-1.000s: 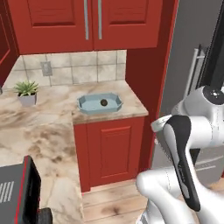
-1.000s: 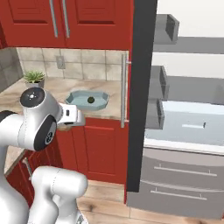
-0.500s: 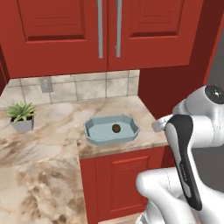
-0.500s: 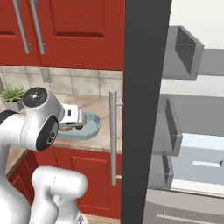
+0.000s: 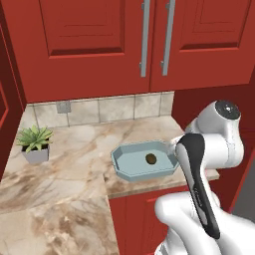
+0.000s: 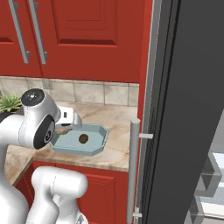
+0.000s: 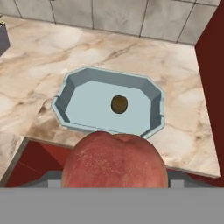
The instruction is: Pick the kiwi and peach from the fridge and place them inside the tupperware on the counter.
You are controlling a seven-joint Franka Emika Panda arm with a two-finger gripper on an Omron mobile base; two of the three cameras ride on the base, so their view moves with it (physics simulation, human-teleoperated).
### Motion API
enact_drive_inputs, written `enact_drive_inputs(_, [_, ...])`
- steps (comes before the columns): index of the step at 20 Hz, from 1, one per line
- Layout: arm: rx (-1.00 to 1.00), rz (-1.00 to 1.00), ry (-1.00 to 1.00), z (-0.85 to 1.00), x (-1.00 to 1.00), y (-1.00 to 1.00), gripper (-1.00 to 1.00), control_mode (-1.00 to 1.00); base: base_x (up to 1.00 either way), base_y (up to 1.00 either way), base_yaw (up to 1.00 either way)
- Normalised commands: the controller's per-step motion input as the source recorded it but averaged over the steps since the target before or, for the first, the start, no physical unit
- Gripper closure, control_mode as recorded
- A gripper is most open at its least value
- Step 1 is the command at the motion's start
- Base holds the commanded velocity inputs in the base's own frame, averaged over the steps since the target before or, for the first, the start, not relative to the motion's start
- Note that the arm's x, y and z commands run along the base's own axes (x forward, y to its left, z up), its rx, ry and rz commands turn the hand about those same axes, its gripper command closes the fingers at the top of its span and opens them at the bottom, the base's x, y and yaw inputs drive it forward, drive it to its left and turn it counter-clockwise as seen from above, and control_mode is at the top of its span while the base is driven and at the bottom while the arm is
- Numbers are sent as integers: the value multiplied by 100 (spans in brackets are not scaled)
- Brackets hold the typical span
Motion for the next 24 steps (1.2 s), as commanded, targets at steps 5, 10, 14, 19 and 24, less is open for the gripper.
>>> enact_drive_inputs(5, [0,0,6,-67,30,44,100,-100,0,0,0])
enact_drive_inputs(10, [0,0,8,-51,62,37,100,-100,0,0,0])
enact_drive_inputs(14, [0,0,4,-56,62,38,100,-100,0,0,0])
enact_drive_inputs(19, [0,0,3,-44,65,25,100,-100,0,0,0])
enact_drive_inputs(24, [0,0,4,-28,60,11,100,-100,0,0,0])
